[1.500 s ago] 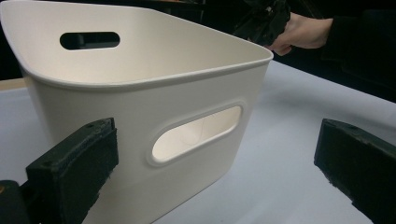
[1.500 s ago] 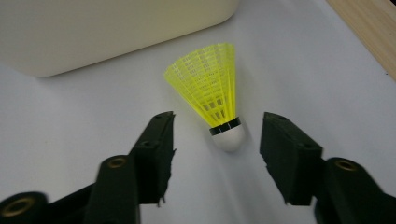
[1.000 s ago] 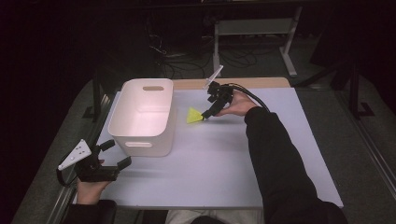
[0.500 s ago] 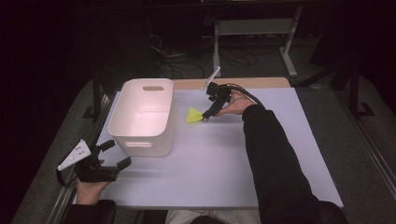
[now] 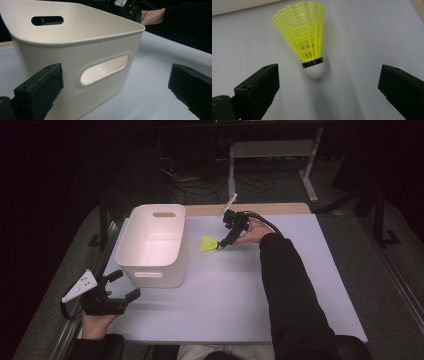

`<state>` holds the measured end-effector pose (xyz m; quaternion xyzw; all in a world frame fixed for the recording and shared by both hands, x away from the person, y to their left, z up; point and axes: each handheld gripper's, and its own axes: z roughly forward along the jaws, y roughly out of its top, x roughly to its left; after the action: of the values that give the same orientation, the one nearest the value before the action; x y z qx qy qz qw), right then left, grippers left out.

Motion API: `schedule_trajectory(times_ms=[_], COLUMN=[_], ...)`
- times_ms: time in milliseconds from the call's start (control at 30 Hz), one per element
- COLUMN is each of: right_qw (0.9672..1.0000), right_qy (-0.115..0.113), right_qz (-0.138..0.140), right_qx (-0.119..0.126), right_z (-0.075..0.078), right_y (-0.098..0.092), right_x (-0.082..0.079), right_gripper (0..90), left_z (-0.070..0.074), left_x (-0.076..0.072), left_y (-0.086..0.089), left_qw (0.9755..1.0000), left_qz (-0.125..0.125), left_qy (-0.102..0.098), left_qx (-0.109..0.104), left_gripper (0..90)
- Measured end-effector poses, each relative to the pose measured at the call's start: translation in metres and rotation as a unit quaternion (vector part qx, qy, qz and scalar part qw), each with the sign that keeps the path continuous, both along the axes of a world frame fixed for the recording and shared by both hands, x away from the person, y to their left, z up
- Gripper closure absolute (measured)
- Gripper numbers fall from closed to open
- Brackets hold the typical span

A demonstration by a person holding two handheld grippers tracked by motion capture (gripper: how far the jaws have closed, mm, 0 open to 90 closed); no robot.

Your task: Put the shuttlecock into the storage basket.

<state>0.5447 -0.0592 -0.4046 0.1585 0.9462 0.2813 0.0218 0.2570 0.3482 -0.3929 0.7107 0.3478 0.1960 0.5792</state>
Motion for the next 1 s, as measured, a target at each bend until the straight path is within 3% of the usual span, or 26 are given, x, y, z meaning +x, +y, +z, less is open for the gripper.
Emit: schedule_trajectory(times_ms=[233, 333, 500, 733, 1000], right_qw=[0.9999, 0.9996, 0.9992, 0.9986, 0.9983], right_qy=[0.005, 0.007, 0.007, 0.002, 0.006], right_qz=[0.011, 0.018, 0.028, 0.046, 0.045], right_qx=[-0.011, -0.020, -0.029, -0.026, -0.036], right_z=[-0.012, -0.017, -0.022, -0.022, -0.023], right_y=[0.005, 0.010, 0.013, 0.017, 0.018], right_x=[0.000, -0.002, -0.003, -0.006, -0.005], right_gripper=[5.9, 13.4, 18.7, 36.8, 55.7], left_z=[0.000, 0.000, 0.000, 0.000, 0.000], left_x=[0.000, 0.000, 0.000, 0.000, -0.001], left_y=[0.000, 0.000, 0.000, 0.000, 0.000], left_qw=[1.0000, 1.0000, 1.0000, 1.0000, 1.0000], left_qz=[0.000, 0.000, -0.001, -0.001, 0.000], left_qy=[-0.001, 0.000, -0.001, -0.001, -0.001], left_qx=[-0.001, -0.001, 0.000, 0.000, -0.001], left_gripper=[0.0, 0.0, 0.0, 0.0, 0.0])
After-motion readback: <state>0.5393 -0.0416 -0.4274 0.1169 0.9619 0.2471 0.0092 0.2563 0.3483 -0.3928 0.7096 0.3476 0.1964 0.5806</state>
